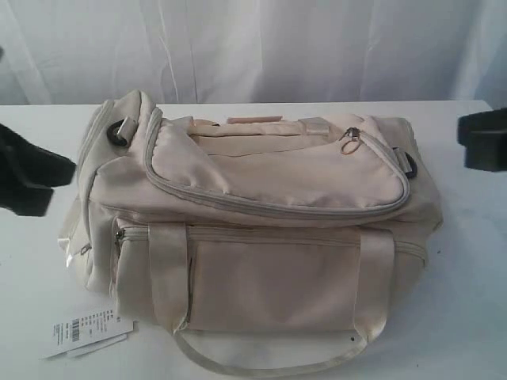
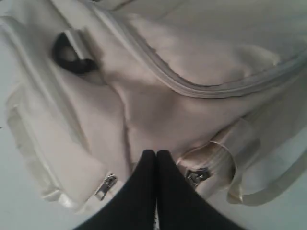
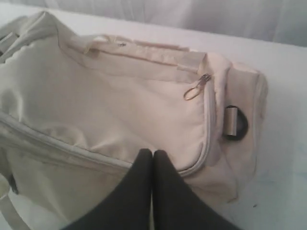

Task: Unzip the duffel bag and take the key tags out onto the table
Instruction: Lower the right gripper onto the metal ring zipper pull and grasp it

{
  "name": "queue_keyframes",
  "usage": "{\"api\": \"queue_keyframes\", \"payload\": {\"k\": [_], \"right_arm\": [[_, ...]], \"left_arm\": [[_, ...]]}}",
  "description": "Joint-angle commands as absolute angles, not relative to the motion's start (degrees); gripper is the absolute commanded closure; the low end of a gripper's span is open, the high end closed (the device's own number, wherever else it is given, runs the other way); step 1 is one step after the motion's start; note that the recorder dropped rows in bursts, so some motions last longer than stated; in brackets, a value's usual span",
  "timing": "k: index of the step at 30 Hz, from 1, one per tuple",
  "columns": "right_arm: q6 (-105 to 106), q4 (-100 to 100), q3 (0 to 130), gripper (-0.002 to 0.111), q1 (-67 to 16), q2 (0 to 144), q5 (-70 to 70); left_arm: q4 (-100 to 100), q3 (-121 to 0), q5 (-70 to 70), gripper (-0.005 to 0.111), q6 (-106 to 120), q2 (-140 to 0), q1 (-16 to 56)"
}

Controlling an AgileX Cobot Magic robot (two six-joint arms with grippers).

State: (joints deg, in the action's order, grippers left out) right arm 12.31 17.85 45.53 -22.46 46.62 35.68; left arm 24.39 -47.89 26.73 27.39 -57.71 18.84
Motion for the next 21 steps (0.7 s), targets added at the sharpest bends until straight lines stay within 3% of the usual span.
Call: {"api": "queue_keyframes", "payload": {"k": [1,7,14,18,21], "right_arm": [[17.14,18.18,55.96,0.108,-23.96,60.70,41.02],[19.11,18.18,70.30,0.108,-26.26,79.92,40.77],[16.40,18.04,81.41,0.107,-26.26,96.38,41.14],[16.26,17.05,84.24,0.092,-26.26,101.98,42.71],[15.63,14.48,85.06,0.073,-26.26,104.27,43.16]], "left_arm": [[26.92,-49.97,28.62,0.107,28.92,-63.68,24.16],[26.96,-52.76,33.73,0.107,30.41,-66.41,29.33],[26.96,-52.76,34.08,0.107,30.56,-66.66,29.44],[26.96,-52.76,33.93,0.107,30.82,-66.66,29.44],[26.96,-52.76,33.93,0.107,30.82,-66.66,29.44]]}}
